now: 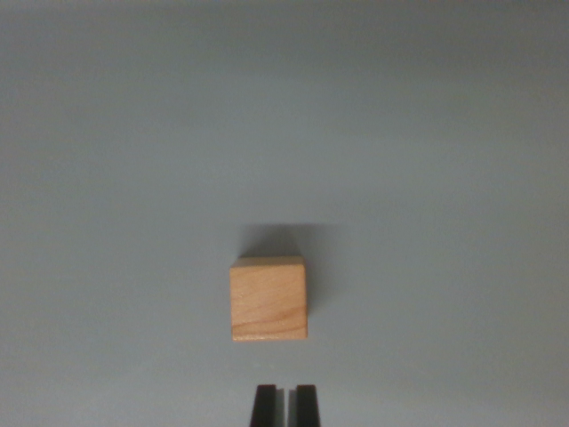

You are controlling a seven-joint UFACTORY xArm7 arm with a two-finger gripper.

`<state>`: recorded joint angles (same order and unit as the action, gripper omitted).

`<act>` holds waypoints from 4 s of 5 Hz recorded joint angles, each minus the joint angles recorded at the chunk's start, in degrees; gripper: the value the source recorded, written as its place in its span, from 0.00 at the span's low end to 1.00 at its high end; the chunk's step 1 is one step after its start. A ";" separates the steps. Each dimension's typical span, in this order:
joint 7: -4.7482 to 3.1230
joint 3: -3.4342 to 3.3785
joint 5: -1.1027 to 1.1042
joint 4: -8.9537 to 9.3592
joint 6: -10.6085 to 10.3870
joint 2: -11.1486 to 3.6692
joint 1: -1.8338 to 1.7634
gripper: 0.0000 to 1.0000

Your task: Push wooden cube

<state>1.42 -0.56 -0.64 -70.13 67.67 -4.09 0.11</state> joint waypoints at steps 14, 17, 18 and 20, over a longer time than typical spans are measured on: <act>-0.40 -0.44 1.12 17.10 -18.31 -2.65 -0.51 0.00; -0.45 -0.50 1.26 19.25 -20.62 -2.99 -0.58 0.00; -0.49 -0.55 1.39 21.16 -22.67 -3.28 -0.64 0.00; -0.53 -0.60 1.50 22.96 -24.59 -3.56 -0.69 0.00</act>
<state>0.89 -1.15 0.86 -47.16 43.07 -7.65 -0.58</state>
